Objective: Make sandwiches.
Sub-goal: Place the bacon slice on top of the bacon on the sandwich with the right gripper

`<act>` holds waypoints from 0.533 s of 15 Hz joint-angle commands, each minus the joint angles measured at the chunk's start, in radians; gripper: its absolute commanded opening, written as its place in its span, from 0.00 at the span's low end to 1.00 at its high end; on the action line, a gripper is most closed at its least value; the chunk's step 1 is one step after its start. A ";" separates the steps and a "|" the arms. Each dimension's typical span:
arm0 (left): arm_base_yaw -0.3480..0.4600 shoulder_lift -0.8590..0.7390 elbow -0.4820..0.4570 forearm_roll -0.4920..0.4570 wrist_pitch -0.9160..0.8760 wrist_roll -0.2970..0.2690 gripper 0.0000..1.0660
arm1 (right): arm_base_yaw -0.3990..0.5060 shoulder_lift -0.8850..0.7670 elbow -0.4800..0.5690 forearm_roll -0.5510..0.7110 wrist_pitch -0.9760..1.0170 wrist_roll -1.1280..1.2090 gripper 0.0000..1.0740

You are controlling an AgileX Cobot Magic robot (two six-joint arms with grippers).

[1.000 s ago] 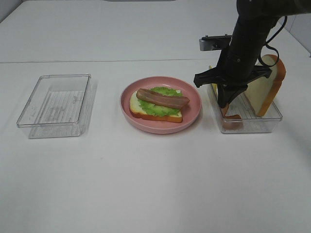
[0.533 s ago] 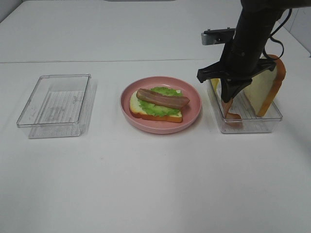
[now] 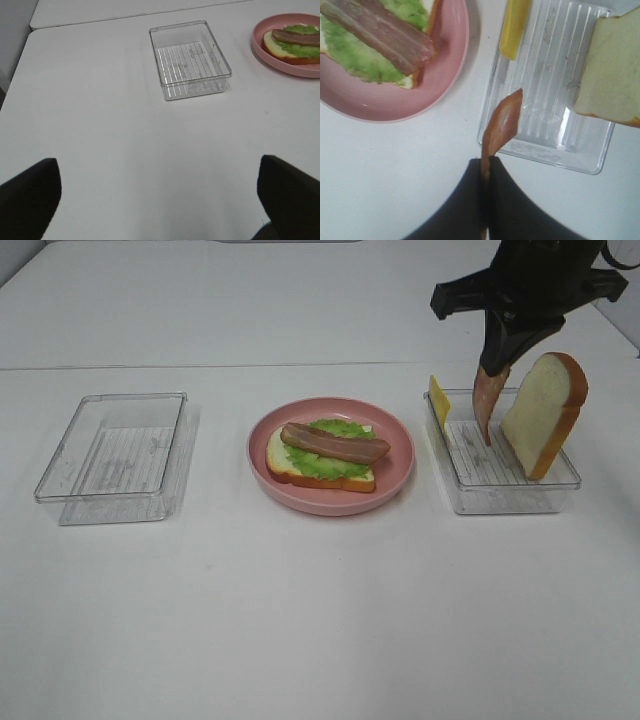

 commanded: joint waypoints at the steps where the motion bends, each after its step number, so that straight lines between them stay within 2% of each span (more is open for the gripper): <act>1: 0.001 -0.013 0.002 0.000 -0.005 0.000 0.94 | 0.051 -0.011 -0.075 0.049 0.012 0.002 0.00; 3: 0.001 -0.013 0.002 0.000 -0.005 0.000 0.94 | 0.123 -0.002 -0.099 0.120 -0.064 0.002 0.00; 8: 0.001 -0.013 0.002 0.000 -0.005 0.000 0.94 | 0.196 0.092 -0.103 0.218 -0.181 -0.012 0.00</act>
